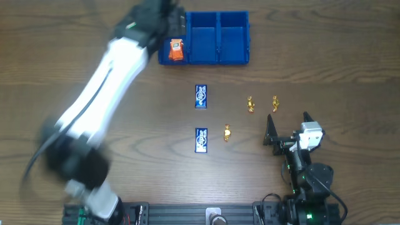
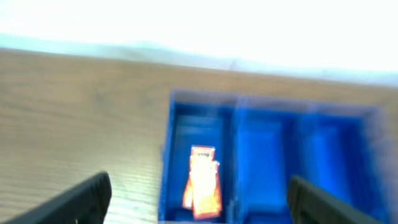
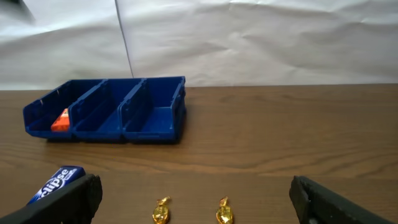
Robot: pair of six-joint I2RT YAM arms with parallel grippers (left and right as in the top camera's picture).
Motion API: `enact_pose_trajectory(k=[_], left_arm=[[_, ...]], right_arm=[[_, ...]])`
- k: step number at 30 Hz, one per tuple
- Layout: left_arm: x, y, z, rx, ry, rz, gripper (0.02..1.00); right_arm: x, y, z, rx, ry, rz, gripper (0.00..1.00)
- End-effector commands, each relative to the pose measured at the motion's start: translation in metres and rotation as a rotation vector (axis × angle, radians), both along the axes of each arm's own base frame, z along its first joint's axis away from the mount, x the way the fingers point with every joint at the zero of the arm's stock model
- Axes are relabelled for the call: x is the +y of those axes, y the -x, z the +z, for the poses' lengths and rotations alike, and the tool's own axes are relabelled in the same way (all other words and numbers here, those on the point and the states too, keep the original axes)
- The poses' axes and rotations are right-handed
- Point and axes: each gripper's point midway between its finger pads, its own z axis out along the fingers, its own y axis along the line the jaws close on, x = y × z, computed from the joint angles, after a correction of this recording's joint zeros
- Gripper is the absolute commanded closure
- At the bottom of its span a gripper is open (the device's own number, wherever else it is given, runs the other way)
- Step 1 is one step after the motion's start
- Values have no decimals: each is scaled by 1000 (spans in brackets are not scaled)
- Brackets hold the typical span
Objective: Sort Candies Into Trays
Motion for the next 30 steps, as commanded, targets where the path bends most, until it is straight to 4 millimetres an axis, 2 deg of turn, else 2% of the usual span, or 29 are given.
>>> enact_pose_trajectory(k=[1, 4, 6, 7, 11, 14, 18, 23, 28, 30], left_arm=[[82, 102, 143, -444, 66, 85, 80], [123, 166, 141, -544, 46, 96, 51], [140, 199, 128, -585, 7, 113, 45], [150, 224, 112, -611, -29, 125, 18], [160, 258, 72, -696, -53, 130, 18], [157, 267, 39, -785, -41, 93, 18], [158, 264, -10, -772, -43, 89, 20], [158, 257, -67, -694, -36, 90, 20], [157, 260, -118, -485, -45, 82, 23], [157, 260, -119, -477, -45, 82, 20]], right_arm=[[1, 0, -1, 2, -9, 4, 3], [1, 0, -1, 2, -9, 4, 3], [1, 0, -1, 2, -9, 4, 3], [1, 0, -1, 2, -9, 4, 3], [1, 0, -1, 2, -9, 4, 3], [1, 0, -1, 2, -9, 4, 3], [1, 0, -1, 2, -9, 4, 3], [1, 0, -1, 2, -9, 4, 3], [1, 0, -1, 2, -9, 4, 3], [1, 0, -1, 2, -9, 4, 3]])
